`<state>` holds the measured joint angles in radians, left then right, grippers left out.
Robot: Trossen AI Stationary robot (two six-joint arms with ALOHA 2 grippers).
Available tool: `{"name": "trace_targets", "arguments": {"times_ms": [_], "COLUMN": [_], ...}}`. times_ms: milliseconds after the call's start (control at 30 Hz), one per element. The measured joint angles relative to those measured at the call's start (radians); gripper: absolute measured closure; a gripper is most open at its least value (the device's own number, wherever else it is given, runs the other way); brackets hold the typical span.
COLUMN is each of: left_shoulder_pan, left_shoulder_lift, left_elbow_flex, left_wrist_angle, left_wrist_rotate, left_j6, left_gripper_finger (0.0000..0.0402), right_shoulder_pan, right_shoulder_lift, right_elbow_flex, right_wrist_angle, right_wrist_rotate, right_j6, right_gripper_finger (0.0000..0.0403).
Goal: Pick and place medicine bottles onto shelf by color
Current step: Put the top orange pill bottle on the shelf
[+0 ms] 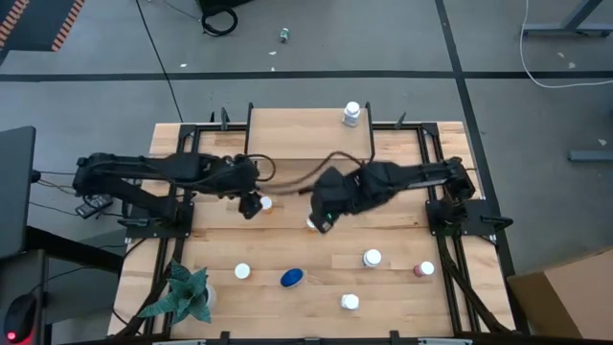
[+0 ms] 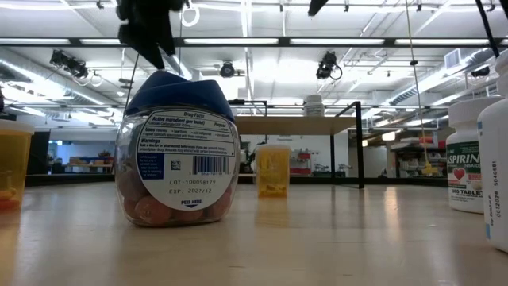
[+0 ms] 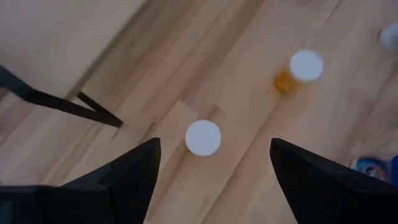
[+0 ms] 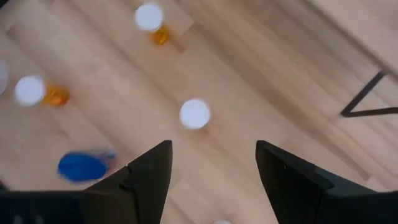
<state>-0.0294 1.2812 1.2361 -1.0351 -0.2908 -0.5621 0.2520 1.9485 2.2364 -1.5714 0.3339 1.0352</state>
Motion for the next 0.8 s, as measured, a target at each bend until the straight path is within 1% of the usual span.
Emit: {"name": "trace_targets", "arguments": {"times_ms": [67, 233, 400, 600, 667, 800], "left_shoulder_pan": [0.027, 0.076, 0.119, 0.187, 0.206, 0.218], "left_shoulder_lift": [0.032, 0.075, 0.086, 0.15, 0.184, 0.258], "left_elbow_flex": [0.0, 0.0, 0.0, 0.0, 0.0, 0.0], "left_wrist_angle": [0.001, 0.05, 0.124, 0.089, 0.085, 0.064], "left_wrist_rotate": [0.055, 0.166, 0.281, 0.344, 0.378, 0.392], "left_j6": [0.028, 0.129, 0.219, 0.272, 0.285, 0.28], "left_gripper_finger": [0.0093, 0.0103, 0.0117, 0.0129, 0.0131, 0.013], "right_shoulder_pan": [0.044, 0.138, 0.197, 0.221, 0.221, 0.214], "right_shoulder_lift": [0.0, -0.009, -0.072, -0.172, -0.195, -0.222], "right_elbow_flex": [0.0, 0.0, -0.001, 0.0, 0.0, 0.0], "right_wrist_angle": [0.0, 0.0, 0.0, 0.0, 0.0, 0.0], "right_wrist_rotate": [0.021, 0.122, 0.207, 0.316, 0.325, 0.324], "right_j6": [0.014, 0.084, 0.152, 0.212, 0.2, 0.164], "right_gripper_finger": [0.0164, 0.0164, 0.0164, 0.0164, 0.0164, 0.0164]}}
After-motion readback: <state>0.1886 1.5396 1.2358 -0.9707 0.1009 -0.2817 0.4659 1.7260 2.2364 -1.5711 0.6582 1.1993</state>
